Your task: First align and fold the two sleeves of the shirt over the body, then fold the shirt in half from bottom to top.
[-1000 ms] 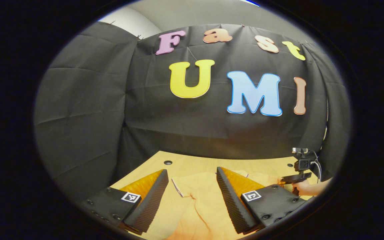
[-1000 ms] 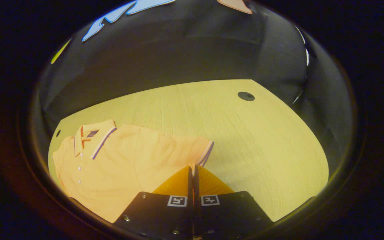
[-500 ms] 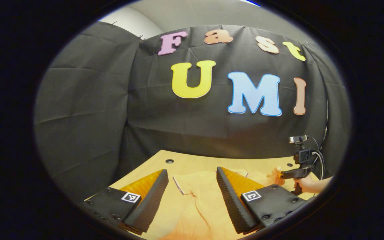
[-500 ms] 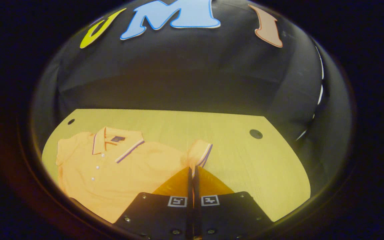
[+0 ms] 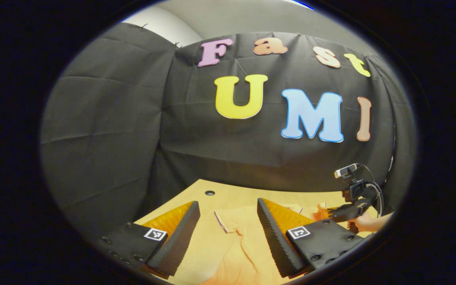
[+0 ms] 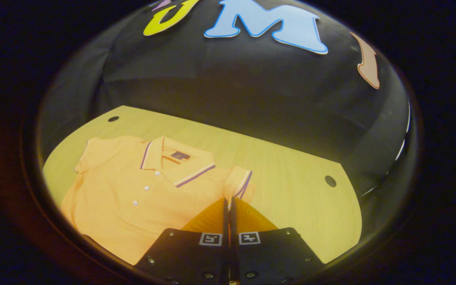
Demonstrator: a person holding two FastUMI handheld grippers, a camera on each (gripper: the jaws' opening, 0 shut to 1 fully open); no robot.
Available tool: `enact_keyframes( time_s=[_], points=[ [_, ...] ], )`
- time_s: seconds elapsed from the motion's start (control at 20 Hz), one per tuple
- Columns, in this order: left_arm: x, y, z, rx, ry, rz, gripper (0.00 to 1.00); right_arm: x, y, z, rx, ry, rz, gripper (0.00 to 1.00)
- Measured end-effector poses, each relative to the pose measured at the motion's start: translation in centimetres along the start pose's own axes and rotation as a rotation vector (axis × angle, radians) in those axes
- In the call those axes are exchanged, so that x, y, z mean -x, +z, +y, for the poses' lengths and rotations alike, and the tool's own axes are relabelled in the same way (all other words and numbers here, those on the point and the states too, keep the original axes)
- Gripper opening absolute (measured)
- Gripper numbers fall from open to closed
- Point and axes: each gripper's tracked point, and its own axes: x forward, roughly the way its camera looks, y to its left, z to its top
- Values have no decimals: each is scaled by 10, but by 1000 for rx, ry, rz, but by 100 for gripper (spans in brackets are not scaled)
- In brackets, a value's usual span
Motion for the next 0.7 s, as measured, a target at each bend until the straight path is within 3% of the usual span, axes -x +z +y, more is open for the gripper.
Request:
enact_keyframes(
  time_s=[0.2, 0.45, 0.7],
  points=[
    [-4, -6, 12, 11, 14, 13, 97, -7, -13, 17, 16, 27, 54, 4],
    [-14, -9, 17, 25, 10, 26, 94, -7, -14, 25, -34, 60, 75, 7],
    [-29, -14, 15, 26, -16, 38, 94, 4, -8, 25, -59, 70, 68, 39]
  ],
)
